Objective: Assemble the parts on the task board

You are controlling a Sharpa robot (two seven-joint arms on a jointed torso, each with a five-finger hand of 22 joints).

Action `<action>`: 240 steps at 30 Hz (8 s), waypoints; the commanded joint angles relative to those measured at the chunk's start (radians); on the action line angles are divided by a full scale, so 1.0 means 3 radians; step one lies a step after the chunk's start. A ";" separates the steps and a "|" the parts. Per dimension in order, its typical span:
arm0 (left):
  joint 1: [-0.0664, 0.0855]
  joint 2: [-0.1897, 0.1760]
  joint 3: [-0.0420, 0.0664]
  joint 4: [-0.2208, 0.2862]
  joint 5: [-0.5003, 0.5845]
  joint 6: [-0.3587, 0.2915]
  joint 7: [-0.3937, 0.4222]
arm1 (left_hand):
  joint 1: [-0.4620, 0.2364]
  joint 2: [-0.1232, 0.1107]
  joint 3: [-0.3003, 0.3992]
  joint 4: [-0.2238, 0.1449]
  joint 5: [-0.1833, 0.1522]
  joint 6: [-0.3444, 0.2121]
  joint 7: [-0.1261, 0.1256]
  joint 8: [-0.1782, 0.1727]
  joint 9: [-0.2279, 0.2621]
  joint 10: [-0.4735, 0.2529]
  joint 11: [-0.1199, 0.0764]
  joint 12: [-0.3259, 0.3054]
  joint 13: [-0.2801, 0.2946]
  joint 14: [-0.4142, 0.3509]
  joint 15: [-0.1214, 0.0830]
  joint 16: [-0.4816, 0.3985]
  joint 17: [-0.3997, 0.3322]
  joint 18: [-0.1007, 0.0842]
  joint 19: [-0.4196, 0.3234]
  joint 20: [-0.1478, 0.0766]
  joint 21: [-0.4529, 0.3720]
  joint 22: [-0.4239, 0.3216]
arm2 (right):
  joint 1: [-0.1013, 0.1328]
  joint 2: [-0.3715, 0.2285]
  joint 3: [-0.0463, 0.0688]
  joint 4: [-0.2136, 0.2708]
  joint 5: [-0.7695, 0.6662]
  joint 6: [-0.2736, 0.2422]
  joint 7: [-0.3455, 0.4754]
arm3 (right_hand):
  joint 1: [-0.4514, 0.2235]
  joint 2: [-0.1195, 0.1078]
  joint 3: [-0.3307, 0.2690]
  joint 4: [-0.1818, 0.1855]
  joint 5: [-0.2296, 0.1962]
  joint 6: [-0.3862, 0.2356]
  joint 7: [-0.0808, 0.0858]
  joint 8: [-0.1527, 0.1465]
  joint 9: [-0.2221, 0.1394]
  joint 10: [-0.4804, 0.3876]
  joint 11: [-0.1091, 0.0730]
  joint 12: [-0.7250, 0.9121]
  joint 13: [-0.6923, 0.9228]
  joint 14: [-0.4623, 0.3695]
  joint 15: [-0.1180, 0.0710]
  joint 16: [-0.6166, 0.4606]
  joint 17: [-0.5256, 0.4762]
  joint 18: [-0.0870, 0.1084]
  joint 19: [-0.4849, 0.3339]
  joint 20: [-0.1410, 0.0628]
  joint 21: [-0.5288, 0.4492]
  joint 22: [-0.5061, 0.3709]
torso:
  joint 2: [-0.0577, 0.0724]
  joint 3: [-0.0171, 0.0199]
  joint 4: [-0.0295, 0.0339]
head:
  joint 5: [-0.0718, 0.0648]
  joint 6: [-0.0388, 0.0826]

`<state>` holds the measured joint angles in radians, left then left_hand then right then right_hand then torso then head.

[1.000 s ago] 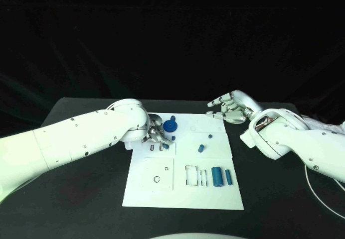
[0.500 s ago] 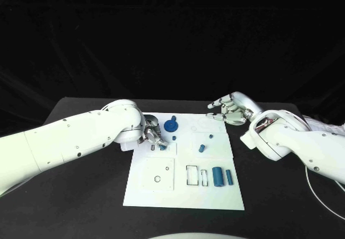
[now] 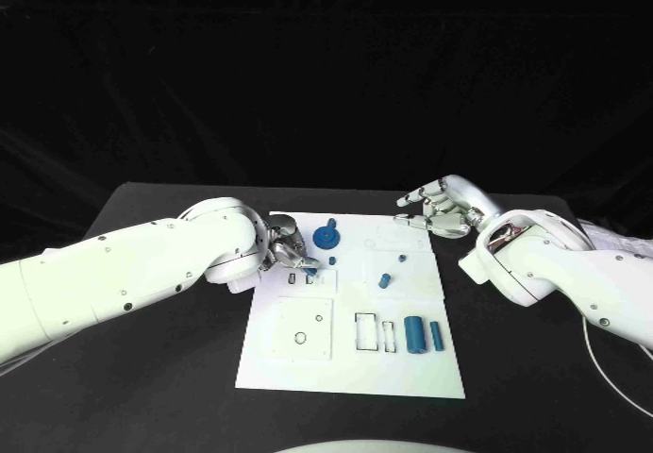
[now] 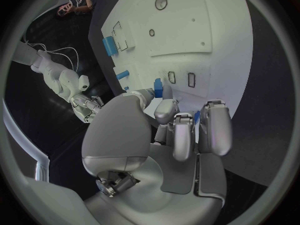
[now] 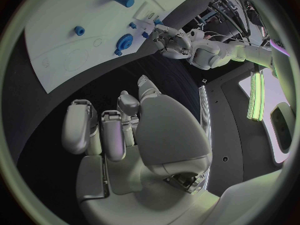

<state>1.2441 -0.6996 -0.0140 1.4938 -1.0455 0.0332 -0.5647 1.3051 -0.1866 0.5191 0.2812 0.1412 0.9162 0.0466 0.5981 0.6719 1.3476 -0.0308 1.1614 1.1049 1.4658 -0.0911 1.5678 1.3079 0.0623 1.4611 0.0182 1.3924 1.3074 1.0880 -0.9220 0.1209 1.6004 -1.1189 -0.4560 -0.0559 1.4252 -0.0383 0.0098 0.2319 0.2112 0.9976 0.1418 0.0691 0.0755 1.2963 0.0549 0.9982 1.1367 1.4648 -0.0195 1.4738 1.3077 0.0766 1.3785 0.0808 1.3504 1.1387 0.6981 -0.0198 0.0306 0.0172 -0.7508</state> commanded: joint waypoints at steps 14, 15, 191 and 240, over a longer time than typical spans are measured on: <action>-0.0222 -0.0084 -0.0011 0.0180 -0.0735 -0.0747 0.0214 | -0.0018 -0.0044 0.0688 -0.0645 -0.0001 0.0040 -0.0009 0.0014 0.0006 0.0046 -0.0003 0.0038 0.0035 0.0350 0.0008 0.0010 0.0876 -0.0035 0.0053 0.0010 0.0044 0.0237 | -0.0010 -0.0028 0.0000 0.0012 0.0015 0.0025 0.0047 | -0.0008 0.0011 -0.0013 0.0012 0.0015 0.0020 0.0002 -0.0004 -0.0001 -0.0021 -0.0006 -0.0015 -0.0004 0.0226 -0.0010 -0.0023 0.0312 0.0034 -0.0024 0.0005 -0.0013 -0.0003 | -0.0003 0.0020 0.0020 | -0.0013 -0.0030; -0.0231 -0.0082 -0.0011 0.0173 -0.0748 -0.0722 0.0204 | -0.0018 -0.0044 0.0688 -0.0645 -0.0001 0.0040 -0.0009 0.0014 0.0006 0.0046 -0.0003 0.0038 0.0035 0.0350 0.0008 0.0010 0.0876 -0.0035 0.0053 0.0010 0.0044 0.0237 | -0.0011 -0.0029 0.0000 0.0011 0.0016 0.0026 0.0048 | -0.0008 0.0011 -0.0013 0.0012 0.0015 0.0020 0.0002 -0.0004 -0.0001 -0.0021 -0.0006 -0.0015 -0.0004 0.0226 -0.0010 -0.0023 0.0312 0.0034 -0.0024 0.0005 -0.0013 -0.0003 | -0.0004 0.0021 0.0020 | -0.0014 -0.0035; -0.0149 0.0196 0.0030 -0.0222 -0.0360 0.0200 -0.0219 | -0.1095 0.0117 -0.0927 0.0024 -0.0024 0.0550 -0.0152 -0.0108 -0.0110 0.0302 -0.0100 0.0260 0.0380 0.0350 -0.0053 0.0010 0.0876 -0.0058 0.0114 -0.0044 0.0081 0.0382 | -0.0054 0.0022 -0.0005 -0.0032 0.0086 0.0110 0.0105 | 0.0015 0.0049 -0.0030 0.0053 0.0504 0.0011 0.0005 -0.0010 -0.0009 -0.0025 -0.0009 -0.0037 -0.0066 0.0230 -0.0015 -0.0046 0.0303 0.0037 -0.0018 -0.0002 -0.0045 -0.0033 | -0.0005 0.0019 0.0026 | -0.0061 -0.0138; 0.0284 0.0777 0.0101 -0.1697 -0.0146 0.1140 -0.0022 | -0.0558 0.0430 -0.1721 0.0032 -0.0039 0.0157 0.0019 -0.0267 -0.0270 -0.0158 0.0043 -0.0332 -0.0266 0.0350 0.0049 0.0010 0.0876 0.0021 -0.0036 0.0050 -0.0262 0.0144 | -0.0082 0.0070 -0.0011 -0.0092 0.0112 0.0114 0.0133 | 0.0002 0.0045 -0.0036 0.0065 0.0493 0.0008 0.0005 -0.0012 -0.0010 -0.0029 -0.0008 -0.0045 -0.0075 0.0230 -0.0014 -0.0047 0.0303 0.0038 -0.0021 -0.0002 -0.0049 -0.0039 | 0.0000 0.0018 0.0025 | -0.0010 -0.0071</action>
<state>1.3274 -0.4728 0.0163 0.9883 -1.0847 0.3536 -0.5991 1.1395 -0.0685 0.0067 0.2905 0.1266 0.9560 0.0496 0.5142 0.5919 1.2987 -0.0146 1.0574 1.0243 1.4656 -0.0800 1.5678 1.3073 0.0625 1.4488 0.0305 1.3106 1.3074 1.0644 -0.9026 0.1177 1.5728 -1.0824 -0.4347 -0.0276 1.4252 -0.0225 -0.0012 0.2429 0.3562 0.9976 0.1418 0.0691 0.0739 1.2928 0.0513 0.9903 1.1154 1.4648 -0.0195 1.4660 1.3074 0.0766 1.3785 0.0808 1.3395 1.1282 0.6982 -0.0149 0.0383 0.0131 -0.7701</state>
